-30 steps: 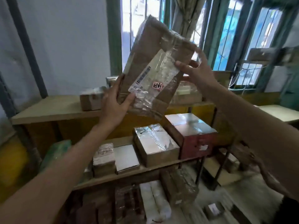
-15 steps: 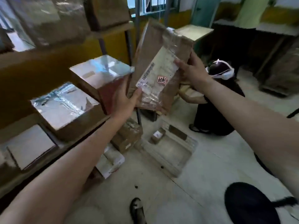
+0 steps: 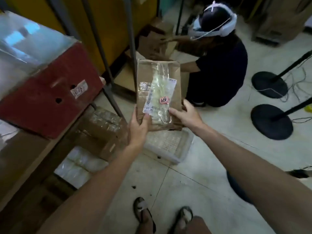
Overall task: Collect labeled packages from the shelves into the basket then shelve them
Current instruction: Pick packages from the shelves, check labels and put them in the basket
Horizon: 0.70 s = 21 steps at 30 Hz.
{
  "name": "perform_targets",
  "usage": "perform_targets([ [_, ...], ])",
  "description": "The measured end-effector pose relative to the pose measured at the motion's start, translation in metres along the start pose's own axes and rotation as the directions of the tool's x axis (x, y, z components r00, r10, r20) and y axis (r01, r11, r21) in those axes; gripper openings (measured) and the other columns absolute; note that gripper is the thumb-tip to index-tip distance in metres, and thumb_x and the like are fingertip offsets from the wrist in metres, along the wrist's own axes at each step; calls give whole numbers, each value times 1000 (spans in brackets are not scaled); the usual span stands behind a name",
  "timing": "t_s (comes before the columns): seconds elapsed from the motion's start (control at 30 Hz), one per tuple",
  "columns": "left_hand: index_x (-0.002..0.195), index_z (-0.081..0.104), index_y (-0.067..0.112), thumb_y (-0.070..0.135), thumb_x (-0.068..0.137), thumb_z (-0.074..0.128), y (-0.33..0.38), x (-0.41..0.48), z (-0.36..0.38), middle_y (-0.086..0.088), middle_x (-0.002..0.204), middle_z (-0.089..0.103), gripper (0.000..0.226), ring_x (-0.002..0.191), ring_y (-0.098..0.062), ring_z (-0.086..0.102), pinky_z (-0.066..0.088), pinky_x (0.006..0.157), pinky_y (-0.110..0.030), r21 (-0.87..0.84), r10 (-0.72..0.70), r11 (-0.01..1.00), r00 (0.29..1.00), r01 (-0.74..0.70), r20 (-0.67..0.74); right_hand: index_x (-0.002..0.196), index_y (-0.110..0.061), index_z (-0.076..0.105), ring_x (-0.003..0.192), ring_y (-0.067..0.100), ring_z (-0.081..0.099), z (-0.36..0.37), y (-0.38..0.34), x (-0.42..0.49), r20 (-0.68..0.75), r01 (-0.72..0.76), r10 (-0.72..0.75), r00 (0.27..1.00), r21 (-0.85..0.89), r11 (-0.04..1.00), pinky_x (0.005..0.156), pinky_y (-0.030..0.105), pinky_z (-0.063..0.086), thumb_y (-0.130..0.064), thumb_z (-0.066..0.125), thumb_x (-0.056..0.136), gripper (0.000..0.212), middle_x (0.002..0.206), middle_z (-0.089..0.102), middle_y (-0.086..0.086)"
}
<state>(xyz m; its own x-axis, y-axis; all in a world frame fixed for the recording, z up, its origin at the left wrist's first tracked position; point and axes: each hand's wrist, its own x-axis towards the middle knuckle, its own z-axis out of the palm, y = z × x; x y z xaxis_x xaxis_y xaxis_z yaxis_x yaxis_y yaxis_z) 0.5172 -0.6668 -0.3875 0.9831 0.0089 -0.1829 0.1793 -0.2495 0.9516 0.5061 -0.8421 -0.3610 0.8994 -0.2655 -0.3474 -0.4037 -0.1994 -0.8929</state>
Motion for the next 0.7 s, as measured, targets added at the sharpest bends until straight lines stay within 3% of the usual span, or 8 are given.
perform_targets([
  [0.07, 143, 26, 31, 39, 93, 47, -30, 13, 22, 4, 137, 48, 54, 122, -19, 48, 43, 99, -37, 46, -67, 997, 997, 69, -31, 113, -24, 54, 77, -2, 61, 12, 37, 21, 1, -84, 84, 996, -41, 996, 55, 8, 48, -34, 63, 86, 30, 102, 67, -3],
  [0.1, 144, 20, 34, 40, 94, 44, -46, 20, 32, 2, 145, 39, 56, 128, -21, 42, 37, 104, -40, 68, -92, 993, 995, 94, -36, 113, -25, 53, 79, 1, 62, 14, 51, 35, 12, -104, 105, 994, -76, 992, 54, 10, 47, -36, 61, 88, 29, 99, 67, -4],
  [0.17, 145, 14, 36, 40, 95, 39, -80, 36, 57, 3, 151, 29, 56, 133, -20, 35, 31, 103, -35, 89, -128, 987, 990, 133, -58, 128, -26, 45, 91, 14, 63, 14, 77, 67, 68, -136, 146, 987, -135, 982, 56, 21, 45, -43, 56, 89, 45, 96, 63, -8],
  [0.27, 145, 17, 35, 38, 96, 39, -127, 58, 95, 4, 145, 37, 54, 120, -12, 44, 32, 91, -23, 71, -230, 968, 964, 241, -129, 140, -30, 31, 99, 20, 62, 14, 120, 118, 160, -192, 218, 963, -163, 968, 59, 28, 51, -44, 54, 90, 57, 113, 60, -4],
  [0.37, 141, 25, 35, 36, 91, 52, -174, 74, 125, 13, 124, 45, 57, 102, 12, 49, 40, 82, -12, 34, -283, 957, 956, 287, -81, 146, -26, 26, 94, 19, 61, 4, 167, 166, 207, -217, 257, 944, -197, 956, 52, 22, 54, -34, 54, 92, 61, 128, 53, 2],
  [0.47, 139, 25, 36, 31, 81, 67, -217, 91, 140, 10, 139, 37, 72, 123, -2, 35, 35, 99, -30, 131, -252, 960, 968, 247, 22, 143, -26, 36, 93, 18, 59, -16, 220, 201, 181, -187, 239, 954, -265, 946, 50, 14, 52, -27, 57, 91, 55, 123, 58, 4],
  [0.57, 142, 13, 39, 31, 71, 76, -251, 122, 143, 5, 153, 19, 95, 127, -1, 19, 27, 102, -30, 237, -226, 945, 974, 225, -25, 138, -17, 45, 112, 18, 54, -34, 266, 232, 257, -94, 211, 943, -400, 912, 77, 9, 41, -22, 59, 91, 50, 132, 55, 6],
  [0.7, 144, 4, 38, 24, 65, 82, -289, 159, 144, 1, 155, 11, 111, 136, -10, 16, 27, 100, -32, 279, -306, 919, 950, 279, 56, 132, -20, 53, 118, 17, 52, -37, 309, 268, 417, 13, 243, 876, -523, 852, 83, 12, 31, -21, 63, 88, 45, 128, 58, 0],
])
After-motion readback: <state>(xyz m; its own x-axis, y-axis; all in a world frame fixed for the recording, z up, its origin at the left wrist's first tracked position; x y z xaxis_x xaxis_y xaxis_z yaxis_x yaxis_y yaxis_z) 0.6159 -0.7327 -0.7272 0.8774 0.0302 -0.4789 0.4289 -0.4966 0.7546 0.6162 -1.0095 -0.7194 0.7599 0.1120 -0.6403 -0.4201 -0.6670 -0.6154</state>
